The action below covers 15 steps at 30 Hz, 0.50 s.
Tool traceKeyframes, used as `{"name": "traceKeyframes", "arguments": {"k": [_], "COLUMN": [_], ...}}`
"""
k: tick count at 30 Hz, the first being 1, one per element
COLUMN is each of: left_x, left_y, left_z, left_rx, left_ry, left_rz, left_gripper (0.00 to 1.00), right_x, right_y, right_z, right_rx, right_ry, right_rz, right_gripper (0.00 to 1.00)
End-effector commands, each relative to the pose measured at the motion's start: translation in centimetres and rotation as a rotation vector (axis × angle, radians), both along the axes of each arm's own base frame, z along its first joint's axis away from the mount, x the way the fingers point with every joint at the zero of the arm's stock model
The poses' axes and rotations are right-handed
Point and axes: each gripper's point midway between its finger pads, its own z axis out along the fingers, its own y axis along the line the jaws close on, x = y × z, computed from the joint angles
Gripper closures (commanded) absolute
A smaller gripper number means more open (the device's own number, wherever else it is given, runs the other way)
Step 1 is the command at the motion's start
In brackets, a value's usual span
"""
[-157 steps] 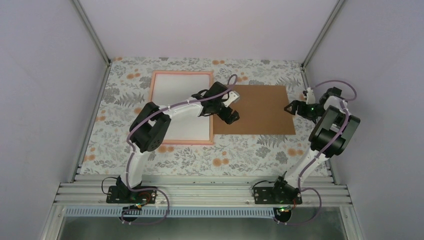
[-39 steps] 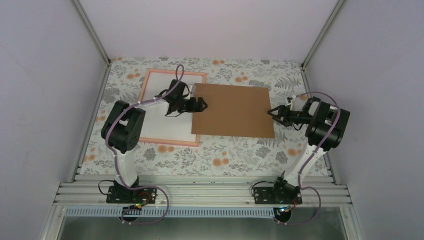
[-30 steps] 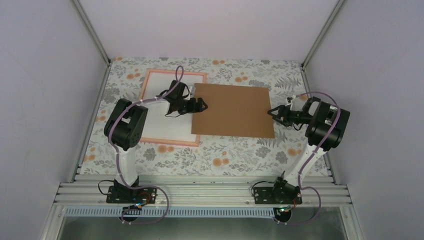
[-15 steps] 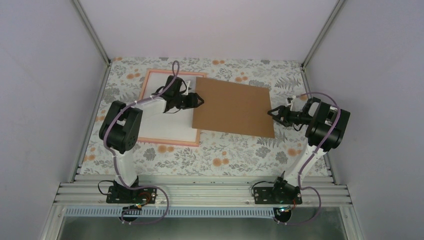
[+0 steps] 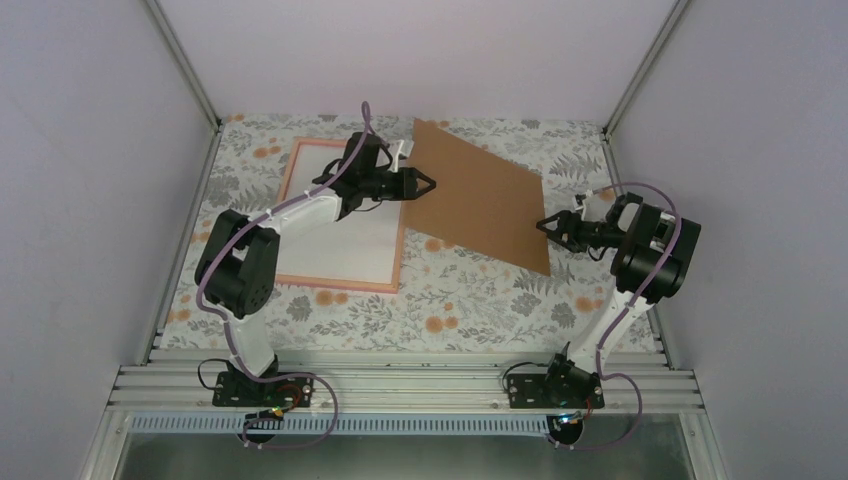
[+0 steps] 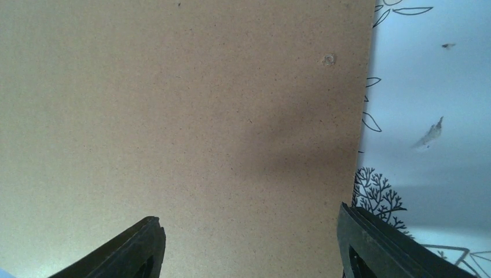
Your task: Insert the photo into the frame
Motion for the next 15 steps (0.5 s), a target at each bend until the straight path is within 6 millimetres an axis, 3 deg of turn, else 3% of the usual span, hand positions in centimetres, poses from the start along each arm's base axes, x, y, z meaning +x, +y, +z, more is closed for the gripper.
{"name": "traceKeyframes", "arguments": {"k": [1, 4, 7, 9, 11, 15], "left_x": [-0.4, -0.2, 0.1, 0.2, 0.3, 0.4], "left_y": [-1.3, -1.0, -0.4, 0.1, 0.4, 0.7], "left_z": [-0.1, 0.7, 2.1, 2.8, 3.1, 4.0], "left_rx": [-0.047, -0.076, -0.110, -0.142, -0.165, -0.218], "left_ry": [0.062, 0.085, 0.105, 0.134, 0.167, 0.223], "left_rz": [-0.047, -0.037, -0.020, -0.010, 0.002, 0.020], "left_gripper": [0.73, 0.86, 0.97, 0.98, 0.98, 0.98], "right_x": [-2.1, -1.4, 0.1, 0.9, 1.0, -0.9], "right_y": [1.1, 0.8, -0.1, -0.4, 0.4, 4.8], "right_z": [-1.9, 0.0, 4.7, 8.2, 11.9, 16.4], "right_rx": [-0.032, -0.065, -0.196, -0.317, -0.445, -0.676], "right_ry": [0.120, 0.040, -0.152, -0.299, -0.452, -0.714], "right_rz": [0.034, 0.048, 0.062, 0.085, 0.125, 0.255], "right_gripper": [0.25, 0.24, 0.19, 0.15, 0.12, 0.06]}}
